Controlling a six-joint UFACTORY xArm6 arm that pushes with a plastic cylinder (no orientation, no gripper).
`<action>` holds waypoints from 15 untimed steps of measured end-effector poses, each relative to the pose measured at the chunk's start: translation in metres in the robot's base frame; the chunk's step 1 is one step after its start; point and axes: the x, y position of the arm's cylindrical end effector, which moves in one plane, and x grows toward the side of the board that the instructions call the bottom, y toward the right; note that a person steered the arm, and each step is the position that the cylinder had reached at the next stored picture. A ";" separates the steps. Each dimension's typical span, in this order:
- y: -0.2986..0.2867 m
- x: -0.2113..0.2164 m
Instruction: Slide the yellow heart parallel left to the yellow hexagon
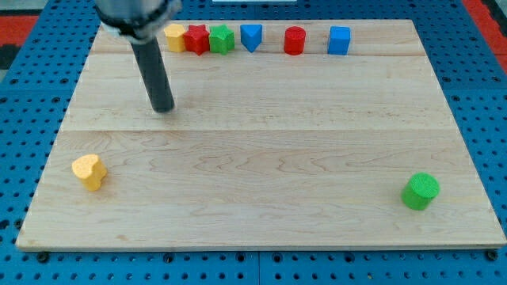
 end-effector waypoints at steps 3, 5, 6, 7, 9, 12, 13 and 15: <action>-0.097 0.112; -0.172 0.130; -0.149 0.091; -0.119 0.048; -0.090 0.020; -0.083 0.016; -0.077 0.011; -0.035 0.007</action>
